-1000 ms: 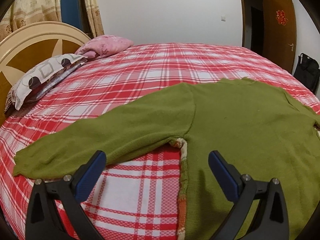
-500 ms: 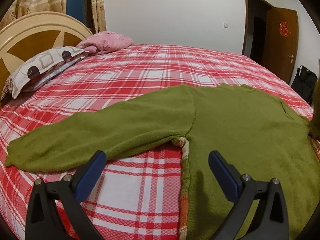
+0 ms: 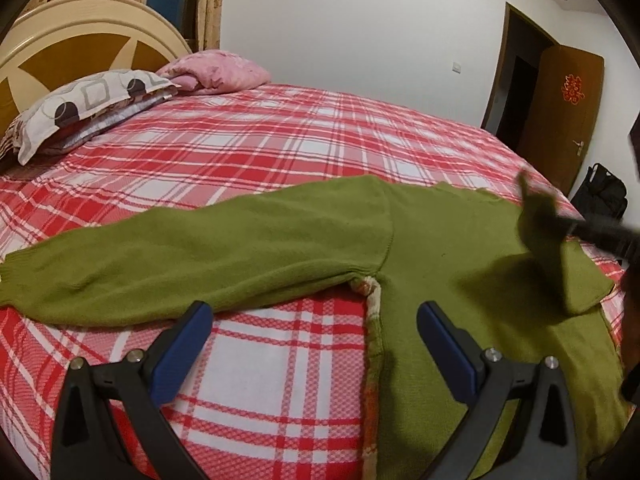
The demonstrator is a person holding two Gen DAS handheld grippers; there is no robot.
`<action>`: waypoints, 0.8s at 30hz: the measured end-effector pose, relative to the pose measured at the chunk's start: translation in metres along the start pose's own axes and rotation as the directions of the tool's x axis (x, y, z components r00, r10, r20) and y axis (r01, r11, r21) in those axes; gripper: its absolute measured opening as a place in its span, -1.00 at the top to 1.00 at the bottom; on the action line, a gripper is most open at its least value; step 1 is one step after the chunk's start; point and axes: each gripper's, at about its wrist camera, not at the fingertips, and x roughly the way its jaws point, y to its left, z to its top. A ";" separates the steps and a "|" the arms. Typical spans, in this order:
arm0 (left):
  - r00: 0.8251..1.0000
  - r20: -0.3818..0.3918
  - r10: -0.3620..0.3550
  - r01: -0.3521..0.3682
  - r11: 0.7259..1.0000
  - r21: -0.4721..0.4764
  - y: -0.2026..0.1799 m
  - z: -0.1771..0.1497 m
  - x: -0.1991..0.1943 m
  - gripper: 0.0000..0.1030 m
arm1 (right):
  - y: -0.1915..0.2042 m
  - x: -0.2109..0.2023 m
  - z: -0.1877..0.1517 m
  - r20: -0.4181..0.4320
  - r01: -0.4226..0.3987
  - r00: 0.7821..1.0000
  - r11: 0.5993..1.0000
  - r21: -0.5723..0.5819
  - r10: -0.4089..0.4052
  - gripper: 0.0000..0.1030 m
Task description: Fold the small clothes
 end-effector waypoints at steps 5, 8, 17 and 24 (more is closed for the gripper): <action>0.999 0.017 -0.042 0.041 0.999 0.016 -0.009 0.009 -0.016 -1.00 | 0.016 0.012 -0.026 -0.070 -0.117 0.991 0.993 -0.015 0.116 -0.34; 0.996 0.023 -0.081 0.079 0.995 0.054 -0.029 0.020 -0.019 -1.00 | -0.003 -0.014 -0.039 -0.054 -0.089 0.995 0.996 0.000 0.089 -0.34; 0.983 -0.108 -0.148 0.167 0.967 0.191 -0.111 0.026 0.019 -0.66 | -0.079 -0.086 -0.088 0.023 0.167 0.985 0.976 0.141 -0.172 -0.34; 0.950 -0.288 -0.121 0.188 0.957 0.220 -0.142 0.026 0.081 0.07 | -0.106 -0.115 -0.121 0.028 0.237 0.969 0.957 0.167 -0.244 -0.34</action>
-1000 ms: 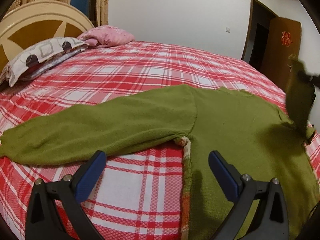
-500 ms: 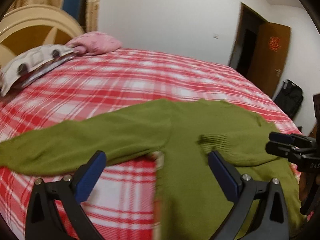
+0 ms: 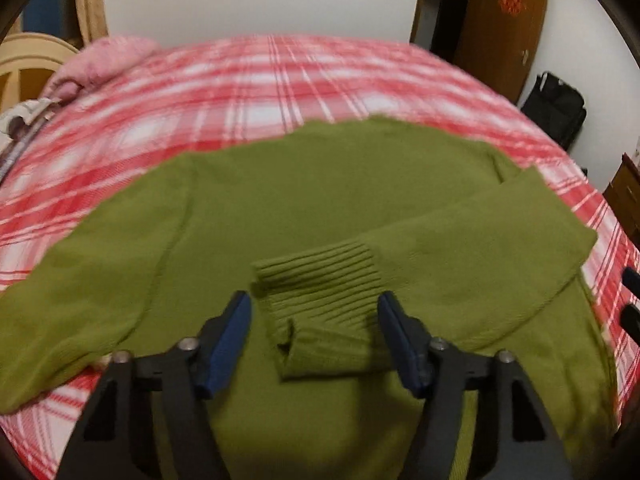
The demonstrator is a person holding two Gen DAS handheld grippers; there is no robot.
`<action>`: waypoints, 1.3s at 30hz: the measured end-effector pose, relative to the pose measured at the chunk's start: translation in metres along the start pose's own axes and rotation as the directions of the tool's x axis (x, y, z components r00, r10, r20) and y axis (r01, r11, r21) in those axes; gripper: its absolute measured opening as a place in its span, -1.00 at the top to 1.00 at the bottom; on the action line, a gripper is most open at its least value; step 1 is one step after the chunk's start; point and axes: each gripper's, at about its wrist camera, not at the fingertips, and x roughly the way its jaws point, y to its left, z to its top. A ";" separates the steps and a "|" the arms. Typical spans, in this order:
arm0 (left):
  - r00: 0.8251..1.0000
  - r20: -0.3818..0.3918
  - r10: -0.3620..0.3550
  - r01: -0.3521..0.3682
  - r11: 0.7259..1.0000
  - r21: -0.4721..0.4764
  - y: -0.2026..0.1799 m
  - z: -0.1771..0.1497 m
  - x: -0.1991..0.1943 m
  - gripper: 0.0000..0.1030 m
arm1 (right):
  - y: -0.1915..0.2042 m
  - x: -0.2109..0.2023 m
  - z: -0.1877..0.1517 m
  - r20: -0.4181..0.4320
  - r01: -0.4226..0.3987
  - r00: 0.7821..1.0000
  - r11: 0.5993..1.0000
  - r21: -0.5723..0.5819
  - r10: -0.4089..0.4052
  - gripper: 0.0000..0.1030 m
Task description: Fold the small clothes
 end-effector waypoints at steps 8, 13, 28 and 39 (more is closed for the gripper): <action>0.995 0.077 -0.060 0.060 0.998 0.007 -0.001 0.008 -0.023 0.86 | -0.023 -0.003 -0.022 -0.008 0.017 1.000 0.999 0.039 -0.017 -0.34; 0.986 0.155 -0.064 0.071 0.997 -0.035 0.022 0.018 -0.055 0.87 | -0.029 0.005 -0.029 -0.024 0.026 0.999 0.998 0.063 -0.024 -0.34; 0.988 0.141 -0.069 0.087 0.988 -0.130 0.041 0.008 -0.039 -0.82 | -0.023 0.023 -0.040 -0.076 0.032 0.997 0.997 0.070 -0.027 -0.34; 0.998 0.010 -0.062 0.062 0.998 -0.031 0.008 0.016 0.012 0.76 | -0.033 0.021 -0.045 -0.053 -0.005 0.999 0.992 0.127 0.012 -0.34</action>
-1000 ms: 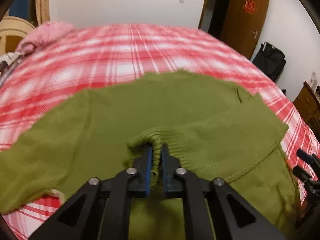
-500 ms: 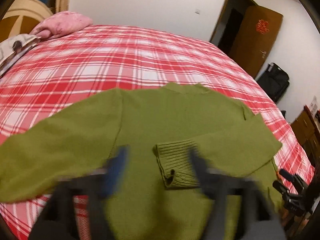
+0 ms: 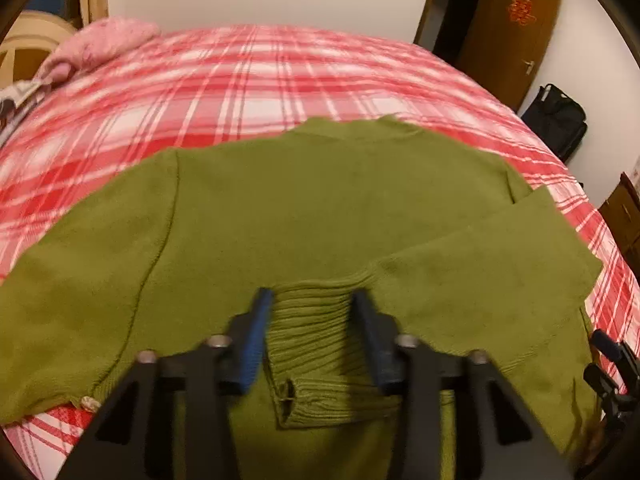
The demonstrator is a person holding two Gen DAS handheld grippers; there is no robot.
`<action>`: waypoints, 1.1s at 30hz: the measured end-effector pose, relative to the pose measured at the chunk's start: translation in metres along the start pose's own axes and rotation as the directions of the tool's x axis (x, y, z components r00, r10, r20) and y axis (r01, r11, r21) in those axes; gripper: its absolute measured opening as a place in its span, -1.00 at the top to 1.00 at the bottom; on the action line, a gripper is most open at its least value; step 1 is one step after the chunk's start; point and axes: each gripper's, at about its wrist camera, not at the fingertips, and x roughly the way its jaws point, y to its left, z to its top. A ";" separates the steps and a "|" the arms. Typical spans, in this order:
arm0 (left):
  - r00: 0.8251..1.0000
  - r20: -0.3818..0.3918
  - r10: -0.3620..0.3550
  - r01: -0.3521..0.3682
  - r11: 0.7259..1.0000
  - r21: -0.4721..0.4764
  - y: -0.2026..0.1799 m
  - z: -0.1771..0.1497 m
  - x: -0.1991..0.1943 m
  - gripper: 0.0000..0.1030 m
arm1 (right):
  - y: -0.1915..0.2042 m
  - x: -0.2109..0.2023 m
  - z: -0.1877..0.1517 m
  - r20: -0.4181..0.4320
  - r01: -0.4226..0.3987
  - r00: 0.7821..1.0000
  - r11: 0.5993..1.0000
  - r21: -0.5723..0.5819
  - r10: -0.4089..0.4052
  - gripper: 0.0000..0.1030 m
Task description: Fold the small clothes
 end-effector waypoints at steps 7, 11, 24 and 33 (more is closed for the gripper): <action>0.993 0.100 -0.061 0.060 0.998 0.012 0.002 0.000 -0.050 0.83 | -0.002 0.000 -0.002 0.008 -0.012 1.000 1.000 0.015 0.012 -0.34; 0.992 0.118 -0.053 0.059 0.997 -0.050 0.026 0.001 -0.064 0.83 | -0.002 -0.001 -0.003 0.009 -0.009 1.000 1.000 0.015 0.009 -0.34; 0.998 0.052 0.019 -0.013 0.994 -0.111 0.061 -0.013 -0.026 0.66 | 0.002 0.007 -0.006 -0.021 -0.003 1.000 1.000 0.002 0.003 -0.38; 0.985 0.153 0.078 -0.073 0.997 -0.039 0.047 -0.017 -0.057 -0.47 | 0.020 -0.006 0.029 0.028 0.021 0.999 0.995 -0.097 -0.018 -0.38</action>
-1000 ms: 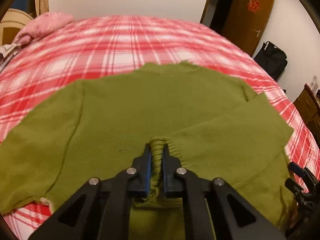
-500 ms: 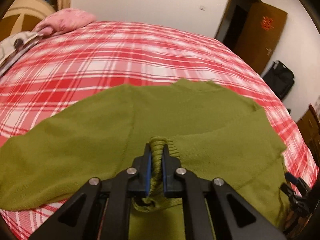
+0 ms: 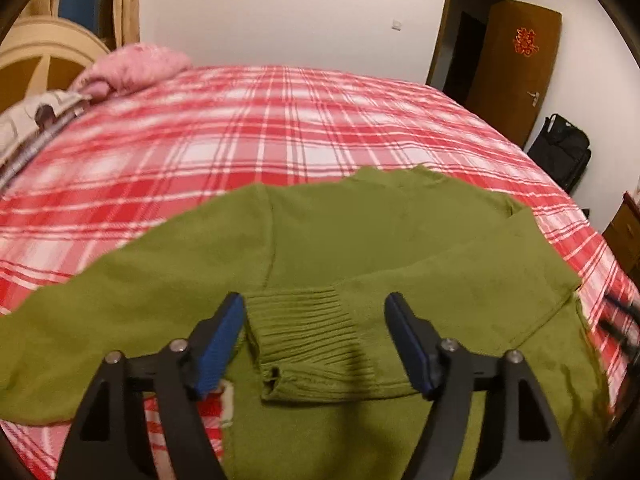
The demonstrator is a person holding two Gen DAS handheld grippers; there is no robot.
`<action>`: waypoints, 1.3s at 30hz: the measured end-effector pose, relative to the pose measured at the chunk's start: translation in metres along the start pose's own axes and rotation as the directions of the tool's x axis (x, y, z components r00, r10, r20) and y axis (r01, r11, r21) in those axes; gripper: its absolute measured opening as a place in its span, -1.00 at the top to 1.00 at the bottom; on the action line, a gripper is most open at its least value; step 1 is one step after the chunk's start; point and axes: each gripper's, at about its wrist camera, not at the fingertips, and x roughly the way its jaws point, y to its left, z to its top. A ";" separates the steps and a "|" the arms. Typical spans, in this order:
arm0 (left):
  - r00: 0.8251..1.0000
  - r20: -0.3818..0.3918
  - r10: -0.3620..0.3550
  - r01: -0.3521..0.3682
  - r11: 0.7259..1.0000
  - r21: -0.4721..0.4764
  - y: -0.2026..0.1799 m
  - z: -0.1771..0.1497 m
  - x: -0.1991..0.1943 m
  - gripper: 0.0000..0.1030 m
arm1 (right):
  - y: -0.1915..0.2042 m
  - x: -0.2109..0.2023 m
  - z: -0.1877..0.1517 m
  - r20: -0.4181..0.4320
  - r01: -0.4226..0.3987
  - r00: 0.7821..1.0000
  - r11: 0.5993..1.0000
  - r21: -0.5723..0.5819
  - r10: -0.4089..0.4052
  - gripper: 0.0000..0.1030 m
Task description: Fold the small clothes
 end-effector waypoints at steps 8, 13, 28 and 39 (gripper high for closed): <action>0.996 -0.007 0.085 -0.084 0.995 0.051 0.005 -0.010 -0.005 -0.73 | 0.002 0.063 0.066 -0.073 -0.059 0.996 0.997 -0.053 0.055 -0.38; 0.995 0.013 0.103 -0.104 0.994 0.045 0.026 -0.020 -0.023 -0.73 | -0.028 0.095 0.037 -0.192 -0.036 0.981 0.999 -0.017 0.032 -0.39; 0.911 0.006 0.413 -0.409 0.903 -0.134 0.174 -0.067 -0.101 -0.89 | 0.092 0.082 0.061 -0.116 -0.110 0.989 0.974 -0.197 0.088 -0.39; 0.838 -0.098 0.536 -0.534 0.773 -0.341 0.285 -0.108 -0.123 -0.89 | 0.143 0.086 0.065 -0.142 -0.124 0.986 0.962 -0.244 0.091 -0.39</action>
